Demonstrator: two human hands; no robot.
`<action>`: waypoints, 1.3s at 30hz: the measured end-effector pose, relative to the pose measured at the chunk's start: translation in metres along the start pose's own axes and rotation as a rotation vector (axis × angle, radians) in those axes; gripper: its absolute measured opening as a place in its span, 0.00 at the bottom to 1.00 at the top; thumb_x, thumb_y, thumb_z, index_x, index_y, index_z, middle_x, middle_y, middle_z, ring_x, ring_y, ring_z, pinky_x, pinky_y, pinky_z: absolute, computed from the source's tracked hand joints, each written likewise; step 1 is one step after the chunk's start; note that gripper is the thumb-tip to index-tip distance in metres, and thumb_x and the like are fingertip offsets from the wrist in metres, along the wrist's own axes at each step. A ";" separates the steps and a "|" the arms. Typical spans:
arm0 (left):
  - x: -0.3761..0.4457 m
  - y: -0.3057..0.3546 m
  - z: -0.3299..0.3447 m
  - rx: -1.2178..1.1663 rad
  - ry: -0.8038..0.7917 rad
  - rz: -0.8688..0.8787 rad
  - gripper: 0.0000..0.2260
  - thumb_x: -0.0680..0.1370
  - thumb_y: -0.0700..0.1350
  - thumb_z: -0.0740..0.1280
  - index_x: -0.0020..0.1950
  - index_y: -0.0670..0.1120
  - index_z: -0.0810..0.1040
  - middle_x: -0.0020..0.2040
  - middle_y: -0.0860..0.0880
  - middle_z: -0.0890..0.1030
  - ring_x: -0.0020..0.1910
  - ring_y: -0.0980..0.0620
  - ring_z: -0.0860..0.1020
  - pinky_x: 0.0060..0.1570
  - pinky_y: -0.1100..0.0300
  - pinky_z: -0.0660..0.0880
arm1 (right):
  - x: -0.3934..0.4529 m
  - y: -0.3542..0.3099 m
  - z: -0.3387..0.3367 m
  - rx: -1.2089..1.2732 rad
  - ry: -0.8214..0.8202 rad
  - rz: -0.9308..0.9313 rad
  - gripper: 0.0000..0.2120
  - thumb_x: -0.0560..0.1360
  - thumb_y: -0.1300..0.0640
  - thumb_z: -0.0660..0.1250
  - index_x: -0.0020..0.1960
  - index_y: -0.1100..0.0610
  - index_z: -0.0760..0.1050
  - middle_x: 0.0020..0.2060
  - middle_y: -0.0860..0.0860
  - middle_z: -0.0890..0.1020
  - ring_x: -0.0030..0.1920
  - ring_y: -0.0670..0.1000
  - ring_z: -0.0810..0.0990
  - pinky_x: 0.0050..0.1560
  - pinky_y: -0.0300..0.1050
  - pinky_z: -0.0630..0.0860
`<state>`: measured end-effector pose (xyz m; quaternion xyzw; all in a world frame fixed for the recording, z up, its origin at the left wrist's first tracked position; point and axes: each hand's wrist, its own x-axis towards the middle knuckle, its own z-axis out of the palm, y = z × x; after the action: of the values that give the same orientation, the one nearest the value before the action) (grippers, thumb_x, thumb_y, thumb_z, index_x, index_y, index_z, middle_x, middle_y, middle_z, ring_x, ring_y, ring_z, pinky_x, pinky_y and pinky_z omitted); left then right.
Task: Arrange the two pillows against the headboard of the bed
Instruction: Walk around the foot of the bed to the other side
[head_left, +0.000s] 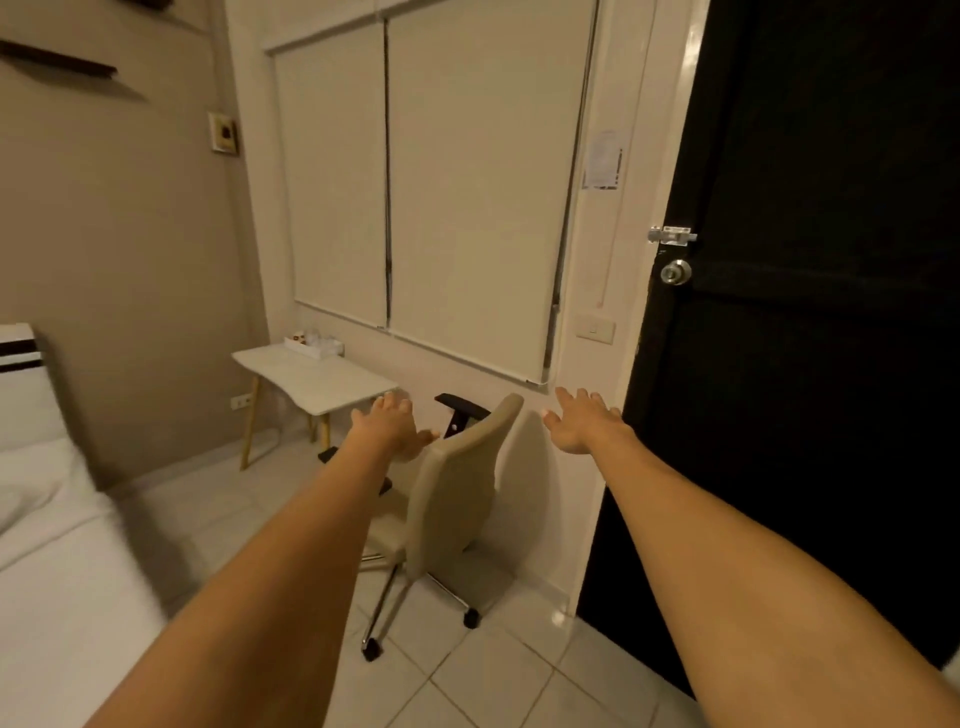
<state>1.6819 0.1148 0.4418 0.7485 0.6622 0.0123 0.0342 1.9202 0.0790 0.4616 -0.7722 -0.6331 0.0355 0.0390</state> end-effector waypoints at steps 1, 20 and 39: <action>0.009 -0.006 0.002 0.000 -0.015 -0.030 0.36 0.79 0.64 0.53 0.79 0.43 0.49 0.80 0.43 0.48 0.79 0.43 0.50 0.76 0.40 0.51 | 0.014 -0.007 0.004 0.011 -0.011 -0.024 0.30 0.83 0.43 0.46 0.80 0.53 0.45 0.79 0.57 0.51 0.79 0.59 0.50 0.76 0.59 0.50; 0.217 -0.191 -0.009 -0.046 0.020 -0.406 0.35 0.80 0.62 0.53 0.80 0.43 0.48 0.80 0.42 0.45 0.79 0.43 0.45 0.76 0.39 0.47 | 0.298 -0.224 0.052 -0.011 -0.097 -0.433 0.30 0.82 0.42 0.46 0.80 0.54 0.46 0.79 0.57 0.50 0.79 0.59 0.49 0.76 0.59 0.50; 0.346 -0.426 0.001 -0.046 0.041 -0.851 0.36 0.79 0.64 0.52 0.80 0.44 0.50 0.80 0.42 0.45 0.79 0.42 0.44 0.75 0.39 0.47 | 0.506 -0.528 0.090 -0.016 -0.148 -0.825 0.31 0.82 0.40 0.46 0.80 0.52 0.46 0.80 0.56 0.47 0.79 0.59 0.47 0.76 0.60 0.48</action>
<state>1.3025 0.5096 0.4033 0.4072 0.9121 0.0267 0.0394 1.4955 0.6797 0.4245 -0.4496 -0.8907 0.0673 -0.0018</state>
